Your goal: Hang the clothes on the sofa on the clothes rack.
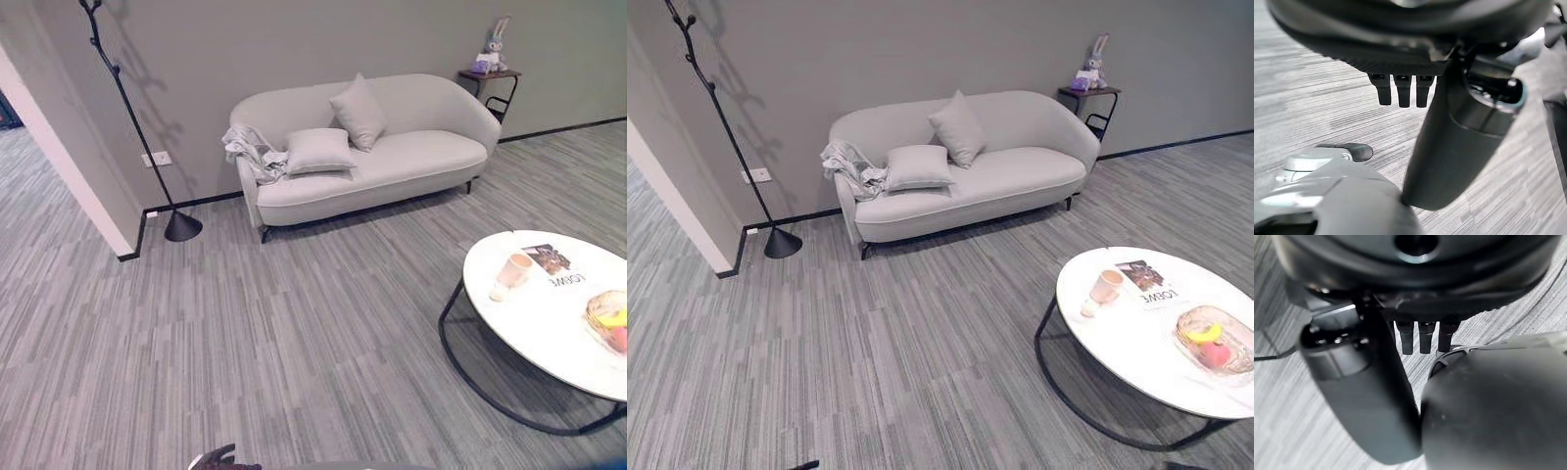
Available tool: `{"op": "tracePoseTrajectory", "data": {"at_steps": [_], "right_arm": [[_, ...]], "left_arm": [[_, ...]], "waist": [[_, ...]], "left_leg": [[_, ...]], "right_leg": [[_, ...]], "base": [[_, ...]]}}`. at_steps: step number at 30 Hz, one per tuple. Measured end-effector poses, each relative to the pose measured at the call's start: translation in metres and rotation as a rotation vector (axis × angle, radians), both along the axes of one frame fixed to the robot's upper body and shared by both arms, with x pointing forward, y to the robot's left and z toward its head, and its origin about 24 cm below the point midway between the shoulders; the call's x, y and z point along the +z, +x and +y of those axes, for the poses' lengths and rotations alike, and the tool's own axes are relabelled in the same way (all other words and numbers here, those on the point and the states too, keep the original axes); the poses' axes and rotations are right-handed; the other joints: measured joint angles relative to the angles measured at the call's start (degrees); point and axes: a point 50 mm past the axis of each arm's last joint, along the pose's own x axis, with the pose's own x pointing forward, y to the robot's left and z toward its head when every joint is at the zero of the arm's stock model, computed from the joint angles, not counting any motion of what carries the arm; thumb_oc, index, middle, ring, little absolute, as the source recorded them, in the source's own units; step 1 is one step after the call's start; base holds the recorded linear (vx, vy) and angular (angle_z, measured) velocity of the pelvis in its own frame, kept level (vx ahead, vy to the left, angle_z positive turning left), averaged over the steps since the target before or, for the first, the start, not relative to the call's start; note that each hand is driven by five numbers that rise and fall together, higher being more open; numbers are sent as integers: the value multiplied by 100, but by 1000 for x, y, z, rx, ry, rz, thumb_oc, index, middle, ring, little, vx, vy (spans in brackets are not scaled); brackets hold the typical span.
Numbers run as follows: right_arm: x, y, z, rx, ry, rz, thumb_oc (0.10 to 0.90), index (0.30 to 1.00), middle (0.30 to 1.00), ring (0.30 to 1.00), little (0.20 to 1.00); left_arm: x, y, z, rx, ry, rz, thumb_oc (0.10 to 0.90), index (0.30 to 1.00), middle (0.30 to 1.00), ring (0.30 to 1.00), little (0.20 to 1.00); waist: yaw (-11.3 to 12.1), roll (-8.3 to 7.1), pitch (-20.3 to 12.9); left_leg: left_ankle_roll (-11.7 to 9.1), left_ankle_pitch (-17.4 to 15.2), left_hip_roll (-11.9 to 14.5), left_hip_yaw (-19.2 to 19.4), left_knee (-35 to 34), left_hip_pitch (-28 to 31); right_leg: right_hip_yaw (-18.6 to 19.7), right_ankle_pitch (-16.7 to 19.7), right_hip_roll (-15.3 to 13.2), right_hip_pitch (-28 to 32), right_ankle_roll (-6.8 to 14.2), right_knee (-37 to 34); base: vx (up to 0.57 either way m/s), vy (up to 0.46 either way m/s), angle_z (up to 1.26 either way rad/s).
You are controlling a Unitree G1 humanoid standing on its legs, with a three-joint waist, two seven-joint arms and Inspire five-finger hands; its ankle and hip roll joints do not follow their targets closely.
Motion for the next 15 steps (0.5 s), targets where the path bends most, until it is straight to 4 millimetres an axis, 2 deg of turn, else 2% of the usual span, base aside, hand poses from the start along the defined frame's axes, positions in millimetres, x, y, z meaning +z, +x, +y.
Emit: {"op": "tracePoseTrajectory", "data": {"at_steps": [5,10,13,15], "right_arm": [[1,10,0,131,-14,-12,800,900,900,900,900],[2,23,1,258,-37,-18,800,900,900,900,900],[3,35,4,424,-77,-28,800,900,900,900,900],[5,51,10,658,-122,-37,800,900,900,900,900]], "left_arm": [[0,5,-6,-52,1,-19,800,900,900,900,900],[1,10,-12,-217,25,-14,800,900,900,900,900],[0,11,-15,-265,38,0,800,900,900,900,900],[-1,14,-16,-305,63,18,800,900,900,900,900]], "waist": [[7,8,43],[-46,16,53],[-99,17,67],[-142,6,87]], "left_leg": [[-27,20,34,18,-40,12],[-52,38,60,55,-42,13],[-53,38,72,74,-42,18],[-56,39,90,114,-41,27]], "right_leg": [[-4,-4,42,-2,-23,-29],[7,-3,79,5,-29,-80],[29,-3,102,14,-29,-110],[84,2,127,10,-26,-121]], "base": [[1,-7,1],[1,-5,-2],[3,-9,-4],[8,-8,-9]]}}
